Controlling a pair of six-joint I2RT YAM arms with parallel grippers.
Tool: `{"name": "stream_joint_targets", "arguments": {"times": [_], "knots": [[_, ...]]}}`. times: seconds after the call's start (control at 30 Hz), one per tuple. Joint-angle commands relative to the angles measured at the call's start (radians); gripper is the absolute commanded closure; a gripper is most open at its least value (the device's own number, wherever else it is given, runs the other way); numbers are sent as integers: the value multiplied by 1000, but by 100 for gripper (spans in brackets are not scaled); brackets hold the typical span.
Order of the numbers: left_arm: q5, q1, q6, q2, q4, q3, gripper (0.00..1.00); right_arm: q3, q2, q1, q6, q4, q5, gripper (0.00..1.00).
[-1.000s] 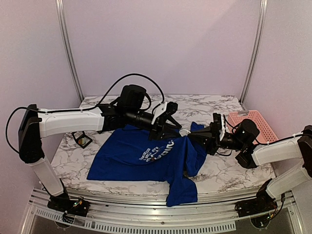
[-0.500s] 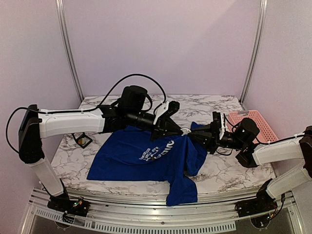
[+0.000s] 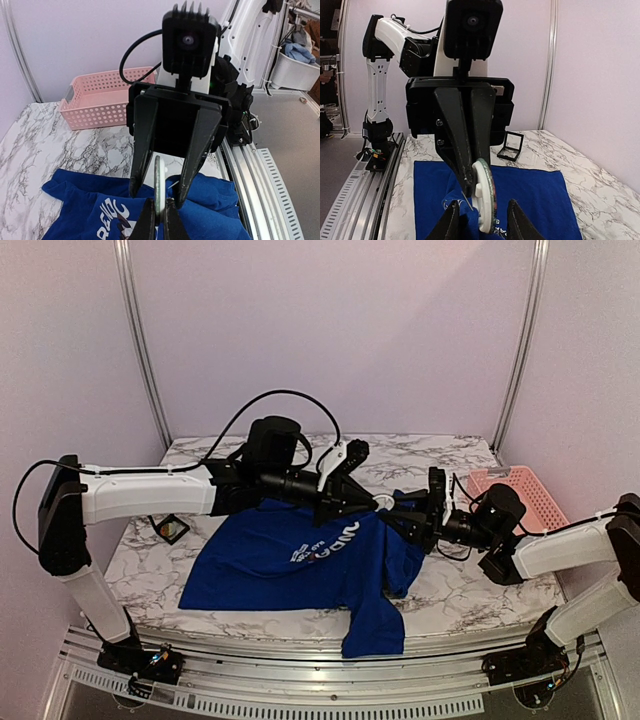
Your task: Pin the brooch onto the clothing
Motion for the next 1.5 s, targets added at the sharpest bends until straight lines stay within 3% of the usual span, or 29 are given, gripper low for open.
{"name": "stream_joint_targets", "arguments": {"times": [0.0, 0.8, 1.2, 1.47], "knots": [[-3, -16, -5, -7, 36, -8, 100, 25, 33, 6, 17, 30, 49, 72], [-8, -35, 153, -33, 29, -60, 100, 37, 50, -37, 142, 54, 26, 88], [-17, -71, 301, -59, -10, -78, 100, 95, 57, -40, 126, -84, 43, 94], [-22, -70, 292, -71, -17, -93, 100, 45, 43, -57, 163, -10, 62, 94]]}}
